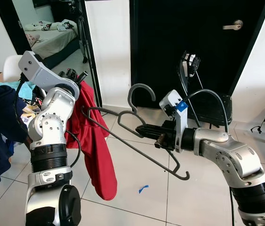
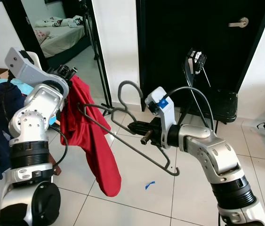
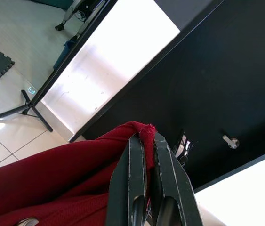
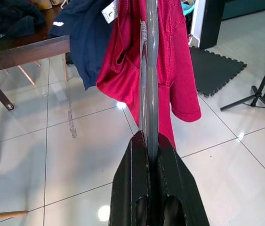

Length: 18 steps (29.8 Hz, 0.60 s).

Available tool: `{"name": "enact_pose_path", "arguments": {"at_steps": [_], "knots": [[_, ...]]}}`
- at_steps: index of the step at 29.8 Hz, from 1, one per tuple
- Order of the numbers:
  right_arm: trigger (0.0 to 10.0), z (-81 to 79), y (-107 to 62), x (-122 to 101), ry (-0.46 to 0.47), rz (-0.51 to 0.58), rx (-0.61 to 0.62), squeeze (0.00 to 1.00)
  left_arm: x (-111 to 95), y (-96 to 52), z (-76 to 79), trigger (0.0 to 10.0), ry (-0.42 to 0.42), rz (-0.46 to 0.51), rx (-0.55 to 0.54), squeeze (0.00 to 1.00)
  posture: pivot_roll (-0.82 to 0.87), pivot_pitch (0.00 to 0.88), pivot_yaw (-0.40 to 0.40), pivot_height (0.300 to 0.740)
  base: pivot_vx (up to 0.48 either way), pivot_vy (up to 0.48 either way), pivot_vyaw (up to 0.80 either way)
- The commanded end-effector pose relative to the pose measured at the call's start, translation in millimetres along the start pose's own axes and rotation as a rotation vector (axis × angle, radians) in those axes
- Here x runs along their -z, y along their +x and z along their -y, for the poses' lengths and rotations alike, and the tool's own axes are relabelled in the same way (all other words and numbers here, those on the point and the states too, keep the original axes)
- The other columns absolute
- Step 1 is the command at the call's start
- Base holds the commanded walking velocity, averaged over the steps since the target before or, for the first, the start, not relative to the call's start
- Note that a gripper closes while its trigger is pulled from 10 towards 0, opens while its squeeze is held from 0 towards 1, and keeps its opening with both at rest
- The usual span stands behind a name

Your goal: Hang hanger

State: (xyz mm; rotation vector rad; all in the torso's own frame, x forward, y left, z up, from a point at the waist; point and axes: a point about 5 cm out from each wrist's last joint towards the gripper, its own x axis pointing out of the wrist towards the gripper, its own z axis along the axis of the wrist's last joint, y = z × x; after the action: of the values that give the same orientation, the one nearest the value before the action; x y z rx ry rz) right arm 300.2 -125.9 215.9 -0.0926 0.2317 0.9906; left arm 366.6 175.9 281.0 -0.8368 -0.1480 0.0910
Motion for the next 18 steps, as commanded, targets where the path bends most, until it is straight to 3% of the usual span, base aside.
{"name": "enact_pose_path", "arguments": {"at_steps": [1, 18], "knots": [[10.0, 2.2, -0.4, 0.5, -0.001, -0.015, 0.017, 0.00, -9.0, -1.9, 2.9, 10.0, -0.011, 0.046, 0.016, 0.00, -0.04, 0.000, 0.048, 0.740, 0.000, 0.000, 0.00], [10.0, -10.8, 6.4, -14.5, -0.021, 0.098, -0.078, 0.00, -2.3, -1.6, 4.8, 10.0, -0.017, 0.030, 0.026, 0.00, -0.04, 0.000, 0.046, 0.740, 0.000, 0.000, 0.00]]}}
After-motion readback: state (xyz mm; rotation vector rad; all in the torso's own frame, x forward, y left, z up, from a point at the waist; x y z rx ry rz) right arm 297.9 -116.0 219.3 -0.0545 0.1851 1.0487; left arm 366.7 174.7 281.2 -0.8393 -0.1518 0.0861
